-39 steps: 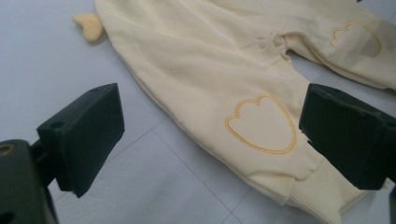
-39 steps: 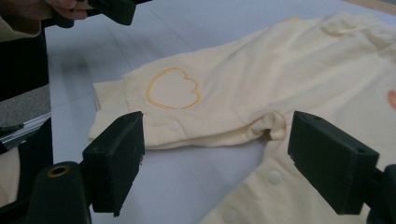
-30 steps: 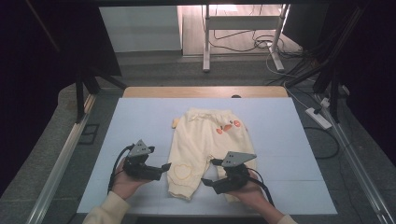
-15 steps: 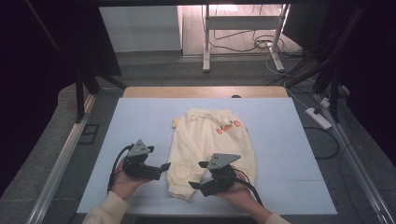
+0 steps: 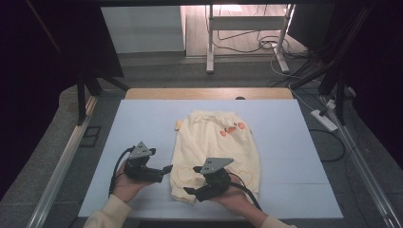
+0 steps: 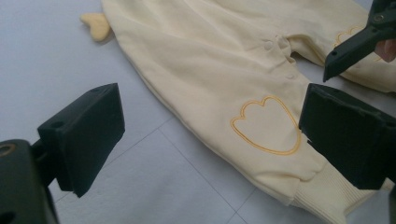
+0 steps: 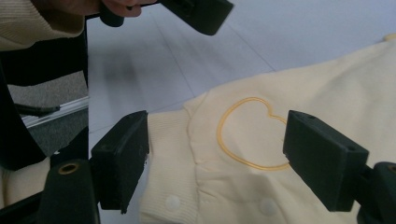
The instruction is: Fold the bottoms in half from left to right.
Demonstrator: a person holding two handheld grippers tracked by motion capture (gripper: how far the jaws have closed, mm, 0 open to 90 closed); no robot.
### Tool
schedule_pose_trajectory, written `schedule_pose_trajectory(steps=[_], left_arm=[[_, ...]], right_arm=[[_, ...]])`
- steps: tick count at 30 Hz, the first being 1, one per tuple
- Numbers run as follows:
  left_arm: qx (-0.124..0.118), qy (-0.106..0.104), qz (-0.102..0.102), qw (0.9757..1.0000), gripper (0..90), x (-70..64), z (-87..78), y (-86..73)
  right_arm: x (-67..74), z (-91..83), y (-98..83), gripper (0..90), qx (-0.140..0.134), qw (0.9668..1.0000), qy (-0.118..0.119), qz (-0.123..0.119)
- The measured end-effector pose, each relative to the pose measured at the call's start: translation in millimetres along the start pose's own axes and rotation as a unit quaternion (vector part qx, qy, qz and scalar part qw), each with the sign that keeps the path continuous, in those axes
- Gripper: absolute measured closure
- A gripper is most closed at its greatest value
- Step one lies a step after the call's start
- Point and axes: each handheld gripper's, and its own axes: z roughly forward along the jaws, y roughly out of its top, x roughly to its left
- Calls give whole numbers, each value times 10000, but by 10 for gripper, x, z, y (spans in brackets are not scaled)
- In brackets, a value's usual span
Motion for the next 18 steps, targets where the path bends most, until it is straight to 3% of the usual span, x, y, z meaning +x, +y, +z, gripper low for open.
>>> schedule_pose_trajectory(steps=[12,18], left_arm=[[8,28,-16,10000,72,20,6,1],[-3,37,-19,10000,73,21,1,0]], right_arm=[[207,299,27,280,348,9984,308,-307],[247,409,19,319,444,9976,391,-360]])
